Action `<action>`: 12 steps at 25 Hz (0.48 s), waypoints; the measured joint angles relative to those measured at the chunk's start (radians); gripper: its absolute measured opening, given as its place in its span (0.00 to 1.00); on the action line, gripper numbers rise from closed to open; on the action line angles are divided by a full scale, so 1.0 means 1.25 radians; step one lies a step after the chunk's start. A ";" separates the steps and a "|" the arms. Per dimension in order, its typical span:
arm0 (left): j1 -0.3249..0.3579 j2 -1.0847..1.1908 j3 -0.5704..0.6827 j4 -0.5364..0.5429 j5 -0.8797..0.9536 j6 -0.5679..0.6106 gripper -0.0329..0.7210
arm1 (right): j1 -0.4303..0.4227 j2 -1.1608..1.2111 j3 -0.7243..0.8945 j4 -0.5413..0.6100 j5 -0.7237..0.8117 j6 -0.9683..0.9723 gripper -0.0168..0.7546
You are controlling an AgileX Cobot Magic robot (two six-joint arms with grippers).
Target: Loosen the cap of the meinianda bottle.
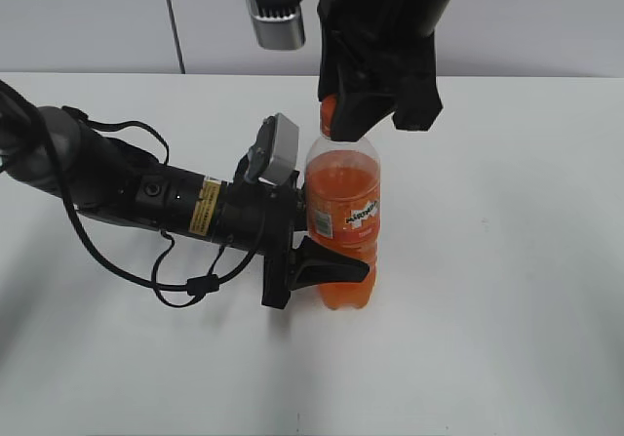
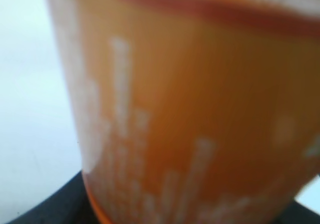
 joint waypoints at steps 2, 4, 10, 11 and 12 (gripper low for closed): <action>0.000 0.000 0.000 0.000 0.000 -0.001 0.57 | 0.000 0.000 0.000 -0.002 -0.001 0.009 0.41; 0.000 0.000 0.000 0.000 0.000 -0.001 0.57 | 0.000 0.000 0.000 -0.002 -0.001 0.016 0.41; -0.001 0.000 0.000 -0.001 0.000 -0.016 0.57 | 0.000 0.002 0.000 -0.004 -0.002 0.041 0.54; -0.001 0.000 0.000 -0.001 0.000 -0.017 0.57 | 0.000 0.002 0.000 -0.004 -0.002 0.044 0.56; -0.001 0.000 0.000 -0.001 0.000 -0.017 0.57 | 0.000 0.002 0.000 -0.004 -0.002 0.045 0.57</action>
